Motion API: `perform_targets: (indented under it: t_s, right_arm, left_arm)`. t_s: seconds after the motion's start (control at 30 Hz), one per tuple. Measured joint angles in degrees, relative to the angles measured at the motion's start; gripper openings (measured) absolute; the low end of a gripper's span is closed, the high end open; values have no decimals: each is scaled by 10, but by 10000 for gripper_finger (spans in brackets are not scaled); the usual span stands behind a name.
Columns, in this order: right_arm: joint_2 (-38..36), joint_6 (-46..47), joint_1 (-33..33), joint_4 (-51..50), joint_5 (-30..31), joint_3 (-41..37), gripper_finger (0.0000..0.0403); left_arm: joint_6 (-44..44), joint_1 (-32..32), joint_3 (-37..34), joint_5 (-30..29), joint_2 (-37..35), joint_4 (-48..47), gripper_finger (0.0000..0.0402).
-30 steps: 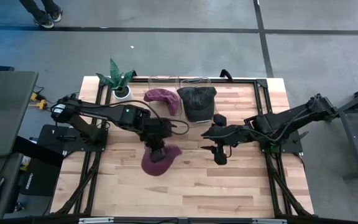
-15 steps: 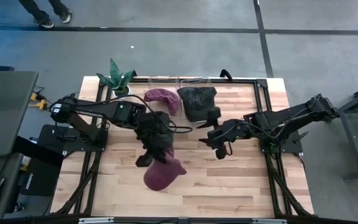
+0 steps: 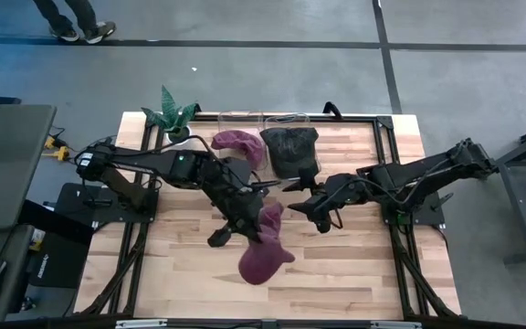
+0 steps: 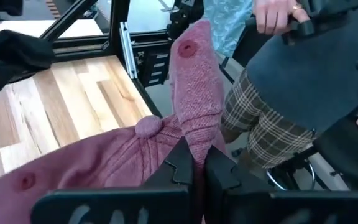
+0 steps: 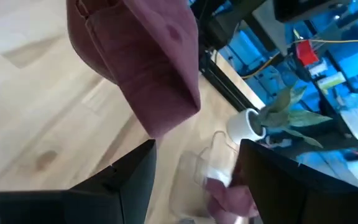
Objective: Pick & Place hat
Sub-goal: Put the dark red cap into the left transparent bin
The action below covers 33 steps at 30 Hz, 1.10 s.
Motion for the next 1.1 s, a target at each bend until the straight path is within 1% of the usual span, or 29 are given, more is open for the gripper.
perform_targets:
  t_s: [0.13, 0.23, 0.5, 0.63, 0.83, 1.1]
  right_arm:
    - [0, 16, 11, 11, -37, 0, 227]
    - [0, 33, 20, 37, -56, 0, 227]
    - [10, 36, 21, 74, -63, 0, 227]
    - [22, 15, 15, 84, -64, 0, 227]
    - [24, -1, 4, 123, -63, 0, 227]
    - [24, 2, -3, 126, -75, 0, 227]
  left_arm:
    - [-2, 0, 0, -10, 0, -1, 0]
    - [-2, 0, 0, -23, 0, 0, 0]
    - [-20, 0, 0, -29, 0, 18, 0]
    - [-38, 0, 0, -26, 0, 40, 0]
    - [-49, 0, 0, -16, 0, 44, 0]
    - [-54, 0, 0, -21, 0, 46, 0]
